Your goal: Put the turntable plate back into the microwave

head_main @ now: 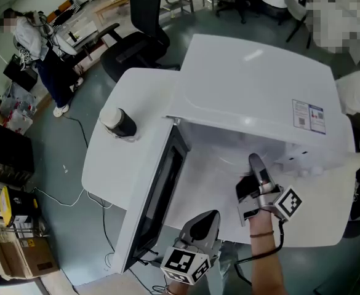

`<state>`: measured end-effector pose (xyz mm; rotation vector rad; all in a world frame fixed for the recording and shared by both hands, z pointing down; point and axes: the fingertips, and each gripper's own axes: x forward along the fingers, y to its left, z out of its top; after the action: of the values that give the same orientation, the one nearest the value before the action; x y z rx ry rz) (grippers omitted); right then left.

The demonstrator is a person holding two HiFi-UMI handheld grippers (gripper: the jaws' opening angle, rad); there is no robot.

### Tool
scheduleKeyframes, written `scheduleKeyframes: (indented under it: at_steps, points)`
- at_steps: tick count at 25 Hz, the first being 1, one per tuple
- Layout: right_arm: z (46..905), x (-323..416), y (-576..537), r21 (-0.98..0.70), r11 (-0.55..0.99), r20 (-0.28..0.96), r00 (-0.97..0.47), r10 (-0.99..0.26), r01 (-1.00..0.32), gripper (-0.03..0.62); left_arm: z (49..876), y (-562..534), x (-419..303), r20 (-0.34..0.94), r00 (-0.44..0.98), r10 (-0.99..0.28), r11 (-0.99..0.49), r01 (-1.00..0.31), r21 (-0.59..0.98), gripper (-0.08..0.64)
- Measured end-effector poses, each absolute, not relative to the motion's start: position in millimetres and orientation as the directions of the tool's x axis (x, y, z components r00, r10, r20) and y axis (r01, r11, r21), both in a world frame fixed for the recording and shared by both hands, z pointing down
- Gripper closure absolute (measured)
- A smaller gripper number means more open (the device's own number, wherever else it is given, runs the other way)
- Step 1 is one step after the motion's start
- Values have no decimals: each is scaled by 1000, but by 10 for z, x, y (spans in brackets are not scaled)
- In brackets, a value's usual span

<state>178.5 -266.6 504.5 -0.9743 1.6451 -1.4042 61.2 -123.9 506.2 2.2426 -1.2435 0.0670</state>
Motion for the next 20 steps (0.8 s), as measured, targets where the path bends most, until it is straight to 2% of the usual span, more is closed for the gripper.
scheduleKeyframes:
  at_steps: [20]
  points:
    - [5072,1856,-3094,-993,98,-66,-365,-929,-69,548,5112,-1400,659,315,577,-754,-413,-789,455,560]
